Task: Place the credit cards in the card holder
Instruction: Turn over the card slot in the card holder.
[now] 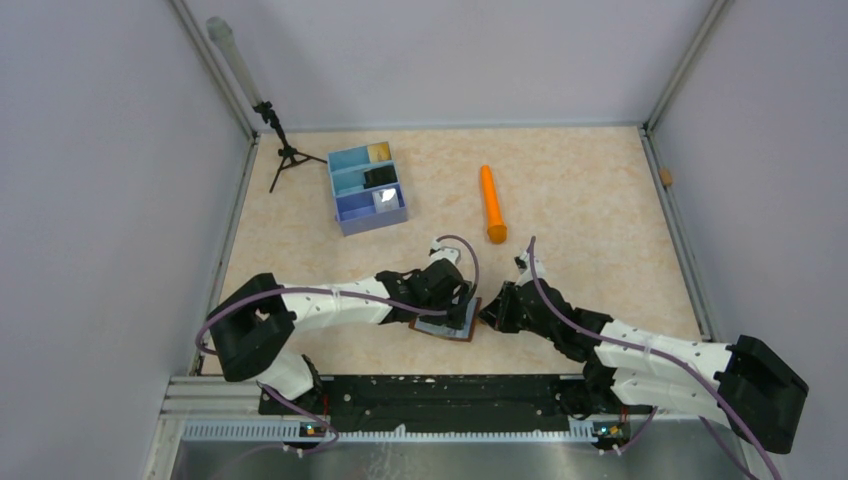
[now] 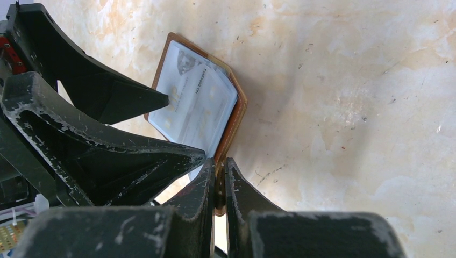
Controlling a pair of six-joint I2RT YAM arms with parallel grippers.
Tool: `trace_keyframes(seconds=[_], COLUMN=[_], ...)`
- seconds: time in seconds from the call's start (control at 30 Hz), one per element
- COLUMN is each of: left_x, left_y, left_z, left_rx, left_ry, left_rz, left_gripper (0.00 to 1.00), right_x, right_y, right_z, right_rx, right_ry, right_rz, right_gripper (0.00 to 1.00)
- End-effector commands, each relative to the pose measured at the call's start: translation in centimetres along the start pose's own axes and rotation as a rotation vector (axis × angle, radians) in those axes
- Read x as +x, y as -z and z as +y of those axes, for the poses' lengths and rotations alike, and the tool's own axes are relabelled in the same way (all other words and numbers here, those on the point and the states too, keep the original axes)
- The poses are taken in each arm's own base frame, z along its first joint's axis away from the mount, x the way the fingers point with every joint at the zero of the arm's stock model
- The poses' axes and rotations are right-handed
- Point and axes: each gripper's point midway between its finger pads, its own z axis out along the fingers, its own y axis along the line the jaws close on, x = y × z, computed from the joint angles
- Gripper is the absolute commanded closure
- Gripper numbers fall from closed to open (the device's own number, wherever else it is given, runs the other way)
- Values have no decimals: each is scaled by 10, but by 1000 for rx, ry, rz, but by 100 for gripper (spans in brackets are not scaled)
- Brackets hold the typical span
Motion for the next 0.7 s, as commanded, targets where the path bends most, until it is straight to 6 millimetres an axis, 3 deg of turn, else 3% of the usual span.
trace_keyframes(seconds=[0.0,0.43,0.67], left_x=[-9,-5,-4], left_y=[5,5,1], left_z=[-13,-31,-27], left_rx=[40,130,96], left_ry=[-14,-38,-48], left_rz=[-32,-25,-22], left_gripper=[13,12,14], right_x=[-8,-10,-11], right_y=[0,1,1], right_z=[1,3,2], right_rx=[-9,-8,-7], right_ry=[-12,-16,-15], right_rz=[-41,-47,-52], right_gripper=[100,100,100])
